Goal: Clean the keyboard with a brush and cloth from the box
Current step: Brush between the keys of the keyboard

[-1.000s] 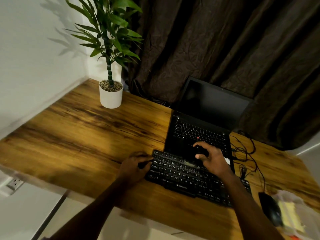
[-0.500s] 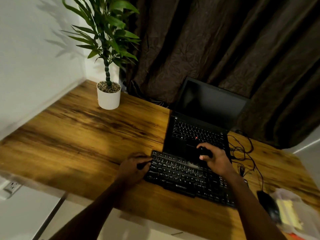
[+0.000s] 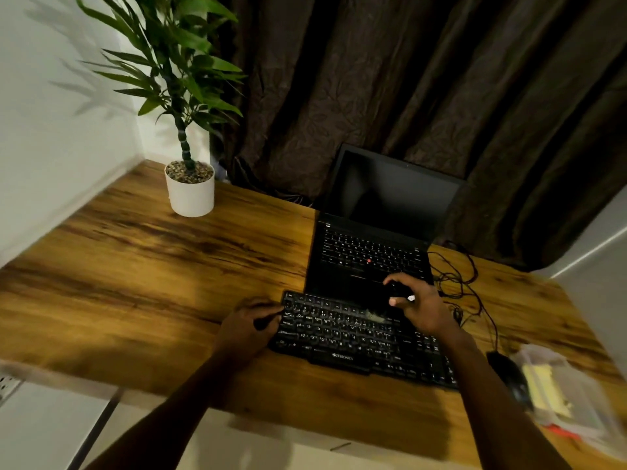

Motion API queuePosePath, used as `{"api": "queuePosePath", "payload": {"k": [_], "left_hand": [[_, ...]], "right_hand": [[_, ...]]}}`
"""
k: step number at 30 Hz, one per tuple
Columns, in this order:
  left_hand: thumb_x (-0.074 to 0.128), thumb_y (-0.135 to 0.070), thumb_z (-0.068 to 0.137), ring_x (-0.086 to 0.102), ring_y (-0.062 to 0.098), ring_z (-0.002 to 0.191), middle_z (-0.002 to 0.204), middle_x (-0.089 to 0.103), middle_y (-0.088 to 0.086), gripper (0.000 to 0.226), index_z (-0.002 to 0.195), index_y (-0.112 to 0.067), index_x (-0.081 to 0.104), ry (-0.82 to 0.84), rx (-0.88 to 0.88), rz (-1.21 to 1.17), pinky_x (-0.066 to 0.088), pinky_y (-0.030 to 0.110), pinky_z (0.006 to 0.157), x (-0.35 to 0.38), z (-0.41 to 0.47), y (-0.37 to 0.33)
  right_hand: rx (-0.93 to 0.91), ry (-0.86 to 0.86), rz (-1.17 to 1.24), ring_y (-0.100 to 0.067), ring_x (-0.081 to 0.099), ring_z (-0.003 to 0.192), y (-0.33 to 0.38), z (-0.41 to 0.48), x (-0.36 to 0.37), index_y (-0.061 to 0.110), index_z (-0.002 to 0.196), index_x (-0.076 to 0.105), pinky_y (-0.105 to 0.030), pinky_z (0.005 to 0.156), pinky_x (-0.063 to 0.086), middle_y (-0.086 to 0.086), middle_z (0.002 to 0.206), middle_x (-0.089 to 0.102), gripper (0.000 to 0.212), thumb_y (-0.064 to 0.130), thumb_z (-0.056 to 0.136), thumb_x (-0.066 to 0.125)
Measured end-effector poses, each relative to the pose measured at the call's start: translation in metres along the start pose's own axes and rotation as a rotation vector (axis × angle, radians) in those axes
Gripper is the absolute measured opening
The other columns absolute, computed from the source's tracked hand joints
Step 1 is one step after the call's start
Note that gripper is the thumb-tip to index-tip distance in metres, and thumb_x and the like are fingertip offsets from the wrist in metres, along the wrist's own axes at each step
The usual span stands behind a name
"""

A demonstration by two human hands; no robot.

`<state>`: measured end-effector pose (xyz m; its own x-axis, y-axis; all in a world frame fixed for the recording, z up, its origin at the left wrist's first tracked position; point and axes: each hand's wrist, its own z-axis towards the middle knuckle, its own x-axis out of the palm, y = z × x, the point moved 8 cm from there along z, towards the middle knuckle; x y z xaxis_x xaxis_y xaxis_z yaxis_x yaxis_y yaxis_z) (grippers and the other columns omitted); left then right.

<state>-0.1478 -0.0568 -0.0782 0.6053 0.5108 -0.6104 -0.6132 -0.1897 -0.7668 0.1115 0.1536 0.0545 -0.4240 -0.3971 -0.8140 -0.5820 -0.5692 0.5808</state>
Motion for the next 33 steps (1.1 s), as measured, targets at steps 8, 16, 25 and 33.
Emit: {"api": "queuePosePath", "payload": {"k": [8,16,25,33], "left_hand": [[0.047,-0.063,0.08,0.054,0.002,0.113,0.122,0.061,-0.017,0.046,0.114,-0.043,0.07,0.002,-0.014,-0.02,0.047,0.029,0.094,0.003,0.001,0.004],[0.046,-0.064,0.078,0.055,0.008,0.116,0.124,0.063,-0.013,0.049,0.114,-0.041,0.071,-0.008,-0.001,-0.022,0.047,0.032,0.097,-0.001,0.0,0.001],[0.05,-0.064,0.076,0.054,0.003,0.114,0.119,0.06,-0.019,0.045,0.11,-0.044,0.072,-0.02,-0.019,-0.067,0.043,0.025,0.094,-0.003,-0.001,-0.002],[0.049,-0.064,0.076,0.055,0.003,0.112,0.116,0.058,-0.022,0.045,0.11,-0.045,0.071,-0.019,-0.023,-0.059,0.042,0.024,0.092,-0.004,-0.001,-0.003]], "right_hand": [[0.033,-0.028,-0.019,-0.011,0.065,0.095,-0.019,-0.007,-0.017,0.026,0.116,0.063,-0.02,0.066,0.053,0.003,0.115,0.064,0.04,-0.002,0.088,0.068],[0.056,-0.021,0.017,-0.002,0.059,0.097,-0.026,-0.01,-0.018,0.029,0.113,0.062,-0.016,0.067,0.049,0.003,0.117,0.061,0.04,-0.003,0.089,0.066],[0.034,-0.038,-0.016,-0.016,0.066,0.093,-0.027,-0.013,-0.014,0.038,0.112,0.06,-0.026,0.063,0.057,-0.001,0.112,0.065,0.045,0.0,0.089,0.068],[0.079,0.016,0.004,-0.012,0.062,0.095,-0.035,-0.023,-0.024,0.036,0.108,0.059,-0.019,0.065,0.053,0.003,0.111,0.062,0.045,-0.004,0.089,0.066]]}}
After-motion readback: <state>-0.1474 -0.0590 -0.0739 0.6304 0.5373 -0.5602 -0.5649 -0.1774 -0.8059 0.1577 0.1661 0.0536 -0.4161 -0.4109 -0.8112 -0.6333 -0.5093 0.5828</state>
